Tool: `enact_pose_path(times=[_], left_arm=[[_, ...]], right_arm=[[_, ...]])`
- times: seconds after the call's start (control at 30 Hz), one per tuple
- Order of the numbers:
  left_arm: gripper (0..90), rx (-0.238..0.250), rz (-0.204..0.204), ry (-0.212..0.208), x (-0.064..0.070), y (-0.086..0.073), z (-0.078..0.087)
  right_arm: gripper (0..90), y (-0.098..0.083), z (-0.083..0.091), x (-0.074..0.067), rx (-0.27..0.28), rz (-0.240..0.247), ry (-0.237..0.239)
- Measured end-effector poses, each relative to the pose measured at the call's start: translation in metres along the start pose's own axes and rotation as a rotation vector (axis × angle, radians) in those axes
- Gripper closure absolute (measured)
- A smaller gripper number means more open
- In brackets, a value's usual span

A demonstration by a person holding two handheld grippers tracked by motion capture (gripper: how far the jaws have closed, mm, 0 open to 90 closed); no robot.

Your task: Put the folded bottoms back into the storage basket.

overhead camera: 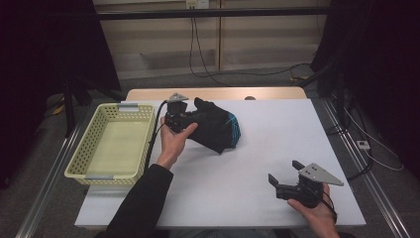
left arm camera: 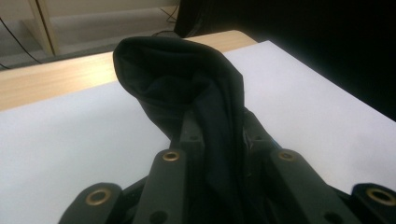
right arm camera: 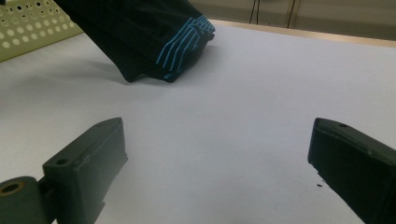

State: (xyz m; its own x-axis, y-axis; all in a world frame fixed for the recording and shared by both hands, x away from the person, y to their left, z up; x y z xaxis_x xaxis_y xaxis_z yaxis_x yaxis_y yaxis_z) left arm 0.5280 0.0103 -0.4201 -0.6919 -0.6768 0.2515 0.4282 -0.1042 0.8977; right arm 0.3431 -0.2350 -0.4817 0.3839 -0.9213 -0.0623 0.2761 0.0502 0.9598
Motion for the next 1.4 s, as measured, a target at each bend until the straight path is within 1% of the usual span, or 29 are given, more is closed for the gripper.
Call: enact_pose_path(times=[0.1, 0.2, 0.23, 0.57, 0.63, 0.67, 0.8, 0.93, 1.13, 1.4], left_arm=[[75.9, 0.009, -0.012, -0.005, 0.002, 0.004, 0.004], [76.0, 0.010, -0.032, -0.008, 0.003, 0.007, 0.010], [76.0, 0.011, -0.047, -0.010, 0.003, 0.008, 0.012], [76.1, 0.019, -0.102, -0.028, 0.007, 0.015, 0.030], [76.1, 0.015, -0.101, -0.038, 0.009, 0.015, 0.033], [76.1, 0.011, -0.107, -0.048, 0.010, 0.015, 0.034], [76.2, 0.026, -0.114, -0.050, 0.012, 0.019, 0.040], [76.2, 0.036, -0.133, -0.047, 0.012, 0.023, 0.048], [76.2, 0.055, -0.124, -0.037, 0.009, 0.026, 0.058], [76.2, 0.056, -0.152, -0.024, 0.008, 0.032, 0.072]], right_arm=[[4.1, 0.000, 0.000, 0.000, 0.003, 0.002, 0.002], [4.1, 0.000, 0.000, 0.000, 0.003, 0.001, -0.001], [4.1, 0.000, 0.000, 0.000, 0.003, 0.000, 0.000], [4.2, 0.000, 0.000, 0.000, 0.003, -0.001, -0.002], [4.1, 0.000, 0.000, 0.000, 0.003, 0.000, -0.001], [4.2, 0.000, 0.000, 0.000, 0.003, 0.001, -0.001], [4.1, 0.001, 0.000, 0.000, 0.003, 0.000, -0.001], [4.1, 0.001, 0.000, 0.000, 0.004, -0.001, -0.001], [4.1, 0.000, 0.000, 0.000, 0.003, 0.000, 0.000], [4.1, 0.001, 0.000, 0.000, 0.004, 0.000, 0.000]])
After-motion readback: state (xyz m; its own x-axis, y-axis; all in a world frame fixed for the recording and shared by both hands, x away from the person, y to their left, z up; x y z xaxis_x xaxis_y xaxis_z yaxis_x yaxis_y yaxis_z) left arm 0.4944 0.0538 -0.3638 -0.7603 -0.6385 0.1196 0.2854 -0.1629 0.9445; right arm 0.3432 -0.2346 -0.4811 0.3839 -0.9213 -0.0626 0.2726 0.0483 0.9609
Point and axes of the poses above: each handheld gripper's, and its own axes: z roughly backward along the jaws, y roughly out of its top, x roughly to its right, the point moved 10 cm from there along -z, roughly forward along the jaws, and after that the axes turned 8 degrees about x, right-handed, at the moved point
